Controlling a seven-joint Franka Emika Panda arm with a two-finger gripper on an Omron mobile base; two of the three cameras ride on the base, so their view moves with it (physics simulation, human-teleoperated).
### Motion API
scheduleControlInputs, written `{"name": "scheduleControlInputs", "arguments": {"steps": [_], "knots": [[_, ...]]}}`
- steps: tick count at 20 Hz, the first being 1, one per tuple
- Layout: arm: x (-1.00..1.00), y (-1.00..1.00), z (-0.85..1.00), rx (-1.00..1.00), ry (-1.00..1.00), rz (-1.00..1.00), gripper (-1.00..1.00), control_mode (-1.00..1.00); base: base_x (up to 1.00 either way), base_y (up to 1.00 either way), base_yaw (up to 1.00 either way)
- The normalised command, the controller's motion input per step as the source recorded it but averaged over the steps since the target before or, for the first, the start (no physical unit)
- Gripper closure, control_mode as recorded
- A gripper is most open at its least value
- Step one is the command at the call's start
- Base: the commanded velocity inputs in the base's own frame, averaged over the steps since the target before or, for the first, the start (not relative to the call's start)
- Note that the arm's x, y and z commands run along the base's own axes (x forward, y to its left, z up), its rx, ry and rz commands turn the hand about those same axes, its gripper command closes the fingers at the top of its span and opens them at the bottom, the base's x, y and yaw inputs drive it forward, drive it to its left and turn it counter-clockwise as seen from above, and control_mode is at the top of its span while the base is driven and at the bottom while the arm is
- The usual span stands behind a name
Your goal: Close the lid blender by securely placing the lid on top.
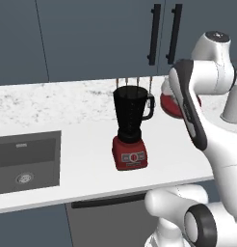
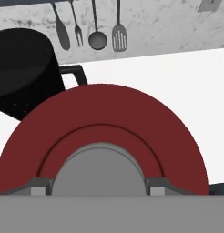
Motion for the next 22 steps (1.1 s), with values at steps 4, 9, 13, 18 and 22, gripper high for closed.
{"name": "scheduleControlInputs", "arguments": {"steps": [4, 9, 13, 18, 22], "knots": [[0.00, 0.63, 0.28, 0.00, 0.00, 0.01, 1.00, -1.00, 0.00, 0.00, 0.00], [0.04, 0.60, 0.22, 0.00, 0.00, 0.01, 1.00, -1.00, 0.00, 0.00, 0.00], [0.18, 0.32, 0.10, 0.00, 0.00, 0.00, 1.00, -1.00, 0.00, 0.00, 0.00], [0.26, 0.16, 0.02, 0.00, 0.00, 0.00, 1.00, -1.00, 0.00, 0.00, 0.00], [0.28, 0.12, 0.00, 0.00, 0.00, 0.00, 1.00, -1.00, 0.00, 0.00, 0.00]]}}
